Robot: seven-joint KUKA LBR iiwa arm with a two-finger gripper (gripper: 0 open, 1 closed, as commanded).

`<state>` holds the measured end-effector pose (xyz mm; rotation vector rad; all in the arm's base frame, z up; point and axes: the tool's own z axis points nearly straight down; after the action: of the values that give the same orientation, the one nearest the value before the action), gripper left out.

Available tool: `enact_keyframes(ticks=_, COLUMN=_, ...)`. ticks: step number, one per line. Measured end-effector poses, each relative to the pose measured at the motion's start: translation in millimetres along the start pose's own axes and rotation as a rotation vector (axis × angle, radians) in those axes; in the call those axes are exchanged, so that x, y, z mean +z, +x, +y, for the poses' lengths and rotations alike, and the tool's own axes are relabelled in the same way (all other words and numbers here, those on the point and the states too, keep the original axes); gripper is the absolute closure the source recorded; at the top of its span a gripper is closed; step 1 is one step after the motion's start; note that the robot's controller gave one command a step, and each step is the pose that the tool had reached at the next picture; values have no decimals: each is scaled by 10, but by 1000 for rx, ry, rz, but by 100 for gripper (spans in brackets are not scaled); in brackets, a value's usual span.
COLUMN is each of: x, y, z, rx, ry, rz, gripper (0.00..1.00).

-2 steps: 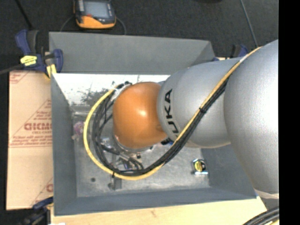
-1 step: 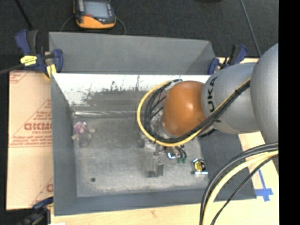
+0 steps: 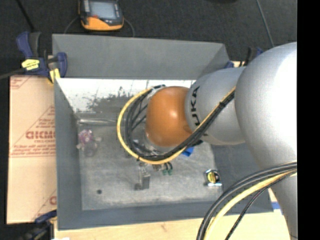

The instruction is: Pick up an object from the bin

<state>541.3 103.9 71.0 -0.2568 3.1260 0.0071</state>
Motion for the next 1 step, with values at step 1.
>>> enact_keyframes(ticks=1, x=-52, y=149, z=547, rx=-32, ry=1, rz=4, gripper=0)
